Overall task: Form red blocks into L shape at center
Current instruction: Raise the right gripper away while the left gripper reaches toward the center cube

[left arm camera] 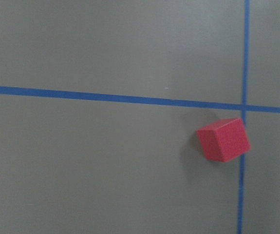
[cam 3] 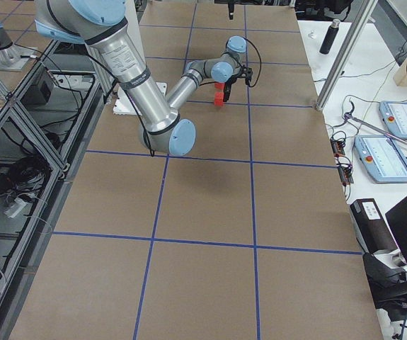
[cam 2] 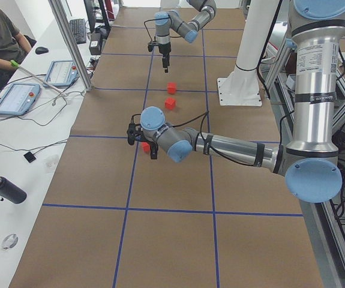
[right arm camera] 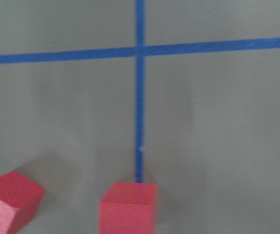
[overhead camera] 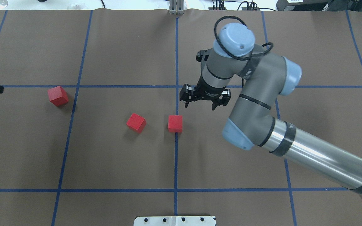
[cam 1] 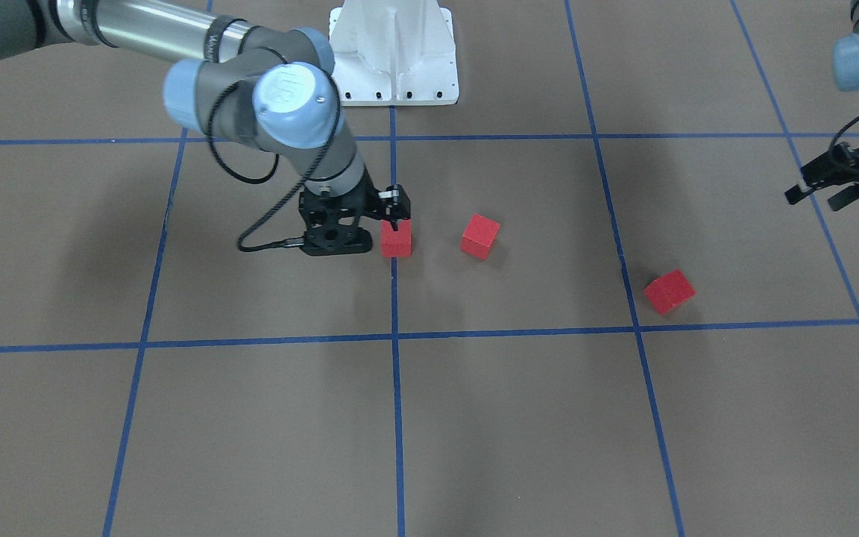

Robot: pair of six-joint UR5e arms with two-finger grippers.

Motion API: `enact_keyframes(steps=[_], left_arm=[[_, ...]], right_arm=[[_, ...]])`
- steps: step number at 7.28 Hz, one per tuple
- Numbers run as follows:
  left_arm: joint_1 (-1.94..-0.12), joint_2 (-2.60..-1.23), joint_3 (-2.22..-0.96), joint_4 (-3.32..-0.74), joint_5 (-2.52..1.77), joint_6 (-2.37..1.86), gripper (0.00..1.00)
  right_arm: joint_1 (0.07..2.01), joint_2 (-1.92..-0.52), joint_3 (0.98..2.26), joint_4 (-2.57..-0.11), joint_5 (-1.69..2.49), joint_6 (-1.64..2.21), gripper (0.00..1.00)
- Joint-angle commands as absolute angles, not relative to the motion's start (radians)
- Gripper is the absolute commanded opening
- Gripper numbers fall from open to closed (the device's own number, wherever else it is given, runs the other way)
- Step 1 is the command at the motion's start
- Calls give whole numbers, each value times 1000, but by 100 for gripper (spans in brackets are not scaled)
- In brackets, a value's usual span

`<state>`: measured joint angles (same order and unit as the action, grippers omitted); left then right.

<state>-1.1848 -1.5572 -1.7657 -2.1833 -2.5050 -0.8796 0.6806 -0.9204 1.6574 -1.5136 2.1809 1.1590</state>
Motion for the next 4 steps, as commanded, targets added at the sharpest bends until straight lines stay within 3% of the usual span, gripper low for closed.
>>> enact_keyframes(steps=[1,4], left_arm=[[-1004,-1702,-1792,-2217,-2401,-1009,100],[-841,-1822,-1793,-2201,-2202,-1011,100]], right_arm=[[785,-1092,1758,-1509,2264,1003,100],[853,-1150,1755,-1509,2258,948,100]])
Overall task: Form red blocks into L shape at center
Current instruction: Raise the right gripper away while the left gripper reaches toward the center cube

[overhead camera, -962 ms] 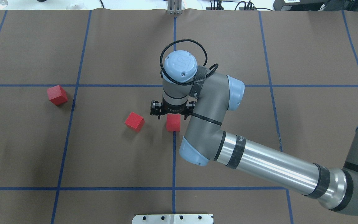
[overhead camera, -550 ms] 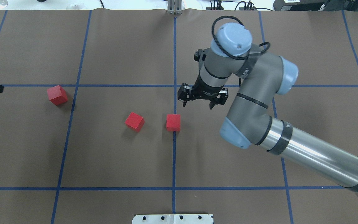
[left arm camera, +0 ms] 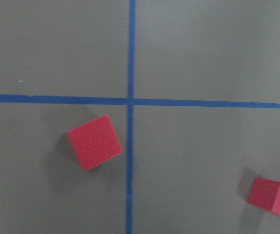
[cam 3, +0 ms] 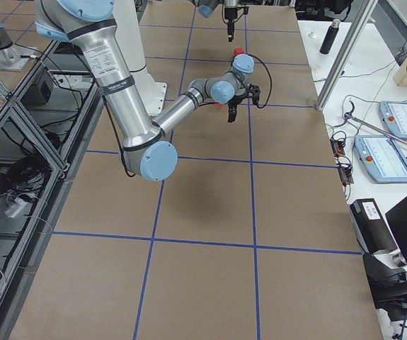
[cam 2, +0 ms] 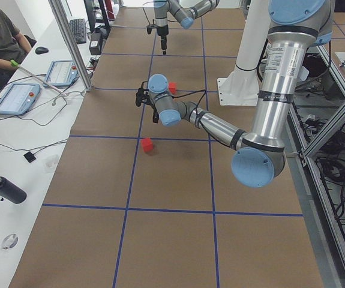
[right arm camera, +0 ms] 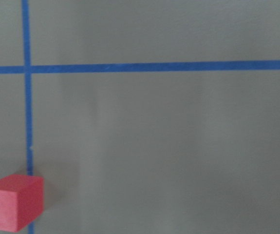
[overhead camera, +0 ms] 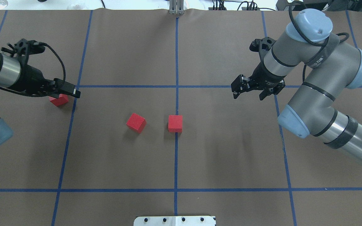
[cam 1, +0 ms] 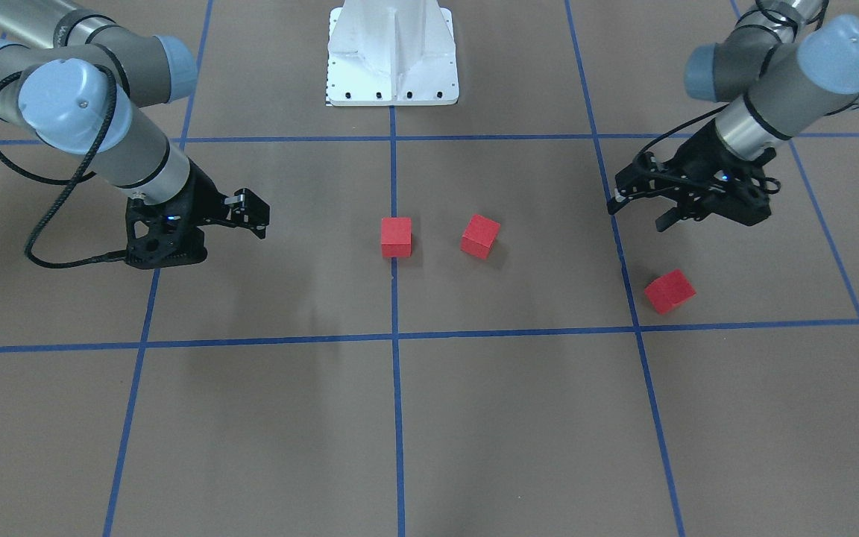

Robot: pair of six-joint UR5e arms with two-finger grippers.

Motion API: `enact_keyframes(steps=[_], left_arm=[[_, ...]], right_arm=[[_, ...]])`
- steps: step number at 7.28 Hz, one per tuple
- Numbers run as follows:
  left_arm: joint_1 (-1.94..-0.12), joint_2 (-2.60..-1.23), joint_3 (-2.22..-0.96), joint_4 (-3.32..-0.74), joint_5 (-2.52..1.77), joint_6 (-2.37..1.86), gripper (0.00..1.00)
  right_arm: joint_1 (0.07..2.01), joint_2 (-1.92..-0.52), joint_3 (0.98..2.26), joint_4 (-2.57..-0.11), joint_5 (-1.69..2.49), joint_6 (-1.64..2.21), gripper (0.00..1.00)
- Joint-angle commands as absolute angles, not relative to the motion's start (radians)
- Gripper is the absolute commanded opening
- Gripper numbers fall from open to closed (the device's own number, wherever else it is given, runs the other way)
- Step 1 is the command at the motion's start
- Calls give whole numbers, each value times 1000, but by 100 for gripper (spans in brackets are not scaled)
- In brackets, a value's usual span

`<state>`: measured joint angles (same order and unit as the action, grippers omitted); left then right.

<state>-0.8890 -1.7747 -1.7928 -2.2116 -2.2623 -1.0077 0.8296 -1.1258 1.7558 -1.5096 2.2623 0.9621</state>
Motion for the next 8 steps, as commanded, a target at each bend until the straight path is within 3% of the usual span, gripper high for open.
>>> enact_keyframes(steps=[1,3,8], left_arm=[[-774,-1866,-1793,-2130,-2194,-1011,100],[-686,-1984,-1795,-1961,-2084,-1000,100],[-573,-2000,-1792,-1844,-1979,-729,100]], right_arm=[[868,-1160,1758,-1508,2261,937,100],[908,-1196,1759,-1508,2264,882,100],[933,-1293,1814,-1506,2264,818,100]])
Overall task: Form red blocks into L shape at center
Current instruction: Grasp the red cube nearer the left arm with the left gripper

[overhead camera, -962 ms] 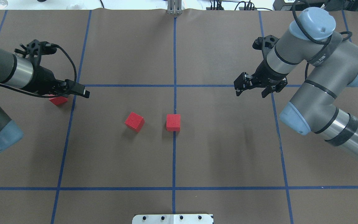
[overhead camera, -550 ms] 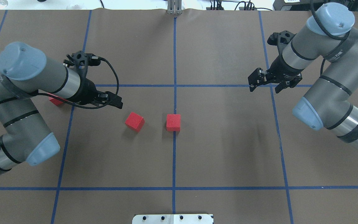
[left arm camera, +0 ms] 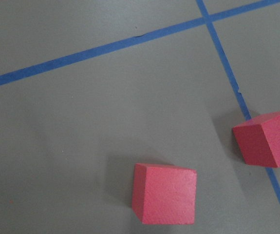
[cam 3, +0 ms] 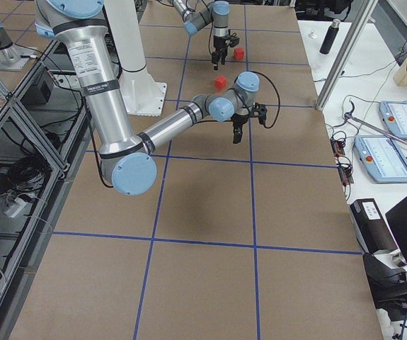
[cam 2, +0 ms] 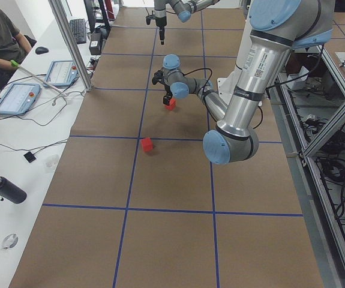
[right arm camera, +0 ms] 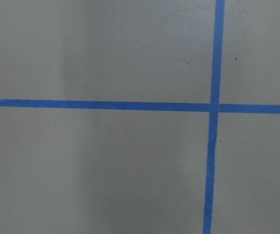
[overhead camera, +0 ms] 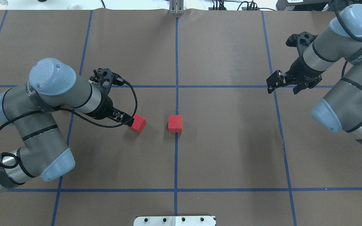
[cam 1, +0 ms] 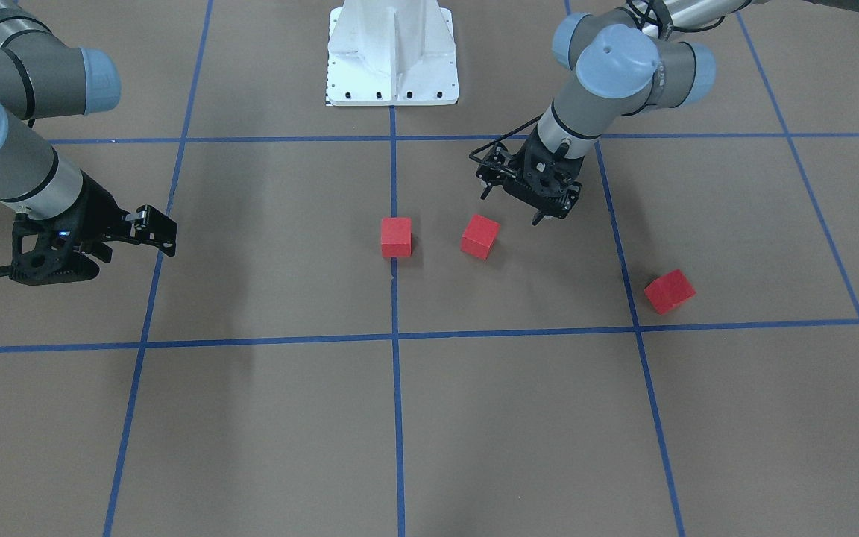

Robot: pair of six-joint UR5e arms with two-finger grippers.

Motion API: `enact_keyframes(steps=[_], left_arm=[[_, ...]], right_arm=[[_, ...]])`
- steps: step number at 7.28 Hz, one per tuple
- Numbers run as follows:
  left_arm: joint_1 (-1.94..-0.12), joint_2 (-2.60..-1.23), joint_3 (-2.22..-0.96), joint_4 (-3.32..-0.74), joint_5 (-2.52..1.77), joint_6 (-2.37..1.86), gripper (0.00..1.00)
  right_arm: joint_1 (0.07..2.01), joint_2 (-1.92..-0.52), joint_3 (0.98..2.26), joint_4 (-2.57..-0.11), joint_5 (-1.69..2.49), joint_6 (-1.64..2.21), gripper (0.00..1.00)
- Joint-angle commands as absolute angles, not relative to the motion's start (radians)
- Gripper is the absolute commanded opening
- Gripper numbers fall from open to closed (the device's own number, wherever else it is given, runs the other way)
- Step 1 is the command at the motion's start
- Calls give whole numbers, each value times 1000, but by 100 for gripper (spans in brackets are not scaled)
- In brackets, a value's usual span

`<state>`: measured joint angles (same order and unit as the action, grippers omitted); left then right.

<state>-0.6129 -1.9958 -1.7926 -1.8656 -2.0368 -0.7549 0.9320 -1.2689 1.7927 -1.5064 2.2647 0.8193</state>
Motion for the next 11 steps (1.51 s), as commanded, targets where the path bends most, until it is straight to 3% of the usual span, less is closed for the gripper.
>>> enact_keyframes(steps=[1,3,11], left_arm=[[-566,-2019,-1787,-1820,-1976,-730,100],[-558,-2083,-1749,-1761,-1962,-727,100],[-514,-2132,-1665,-1736,-1844,-680,100]], right_arm=[[931,-1298,1815,-1506,2260,819,100],[933,-1304,1822,-1506,2260,819,100],[928,-1316,1813,-1488,2258,819,100]])
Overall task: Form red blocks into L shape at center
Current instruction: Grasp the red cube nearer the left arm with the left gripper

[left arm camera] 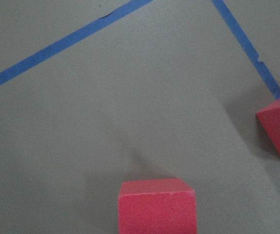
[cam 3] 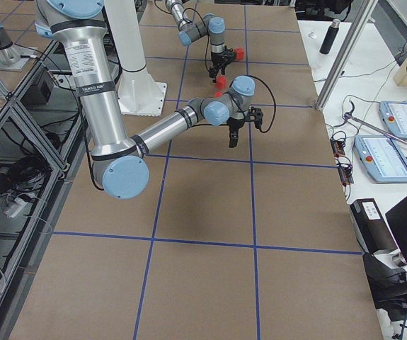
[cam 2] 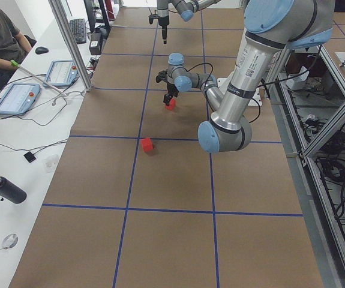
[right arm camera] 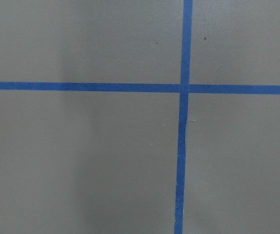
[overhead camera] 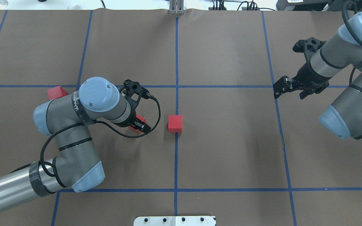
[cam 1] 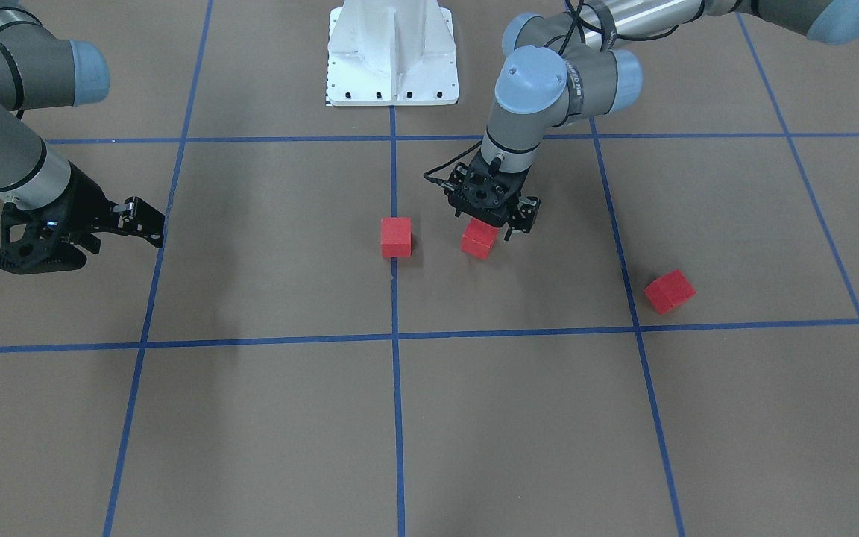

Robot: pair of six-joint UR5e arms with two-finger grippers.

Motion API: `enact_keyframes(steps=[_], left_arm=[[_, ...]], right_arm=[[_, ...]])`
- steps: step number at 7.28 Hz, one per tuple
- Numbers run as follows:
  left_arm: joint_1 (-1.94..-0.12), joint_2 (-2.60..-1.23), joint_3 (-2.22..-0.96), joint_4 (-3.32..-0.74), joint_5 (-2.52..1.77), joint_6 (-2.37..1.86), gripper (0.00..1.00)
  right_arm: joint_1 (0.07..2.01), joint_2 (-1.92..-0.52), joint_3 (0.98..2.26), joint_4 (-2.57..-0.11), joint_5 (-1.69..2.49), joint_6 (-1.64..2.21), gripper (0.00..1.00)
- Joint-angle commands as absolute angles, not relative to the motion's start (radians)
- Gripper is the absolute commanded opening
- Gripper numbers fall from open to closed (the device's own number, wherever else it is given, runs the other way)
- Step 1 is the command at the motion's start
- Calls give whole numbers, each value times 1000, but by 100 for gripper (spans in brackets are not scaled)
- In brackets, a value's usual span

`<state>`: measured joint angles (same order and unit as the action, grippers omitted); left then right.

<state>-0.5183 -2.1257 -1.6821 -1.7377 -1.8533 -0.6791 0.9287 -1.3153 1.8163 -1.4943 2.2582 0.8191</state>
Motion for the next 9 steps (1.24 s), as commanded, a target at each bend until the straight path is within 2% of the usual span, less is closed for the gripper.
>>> enact_keyframes(steps=[1,2,3,4,7,9], left_arm=[[-514,-2146,-1642,-1736,-1844,-678,100],[-514,-2158,-1631,-1736,-1844,-677,88],[-515,-2158,-1632,-1735,-1842,-676,33],[-518,-2158,-1631,-1735,-1844,-672,0],[-554,-2184,-1647,-1686,-1853,-681,0],[-578,-2320,-1619,-1480,-1848,-715,0]], right_arm=[[928,-1315,1813,-1489,2258,821,100],[928,-1315,1810,-1485,2258,821,100],[928,-1315,1809,-1485,2258,821,100],[927,-1313,1809,-1485,2258,821,100],[927,-1309,1809,-1483,2256,821,100],[927,-1308,1809,-1483,2256,821,100]])
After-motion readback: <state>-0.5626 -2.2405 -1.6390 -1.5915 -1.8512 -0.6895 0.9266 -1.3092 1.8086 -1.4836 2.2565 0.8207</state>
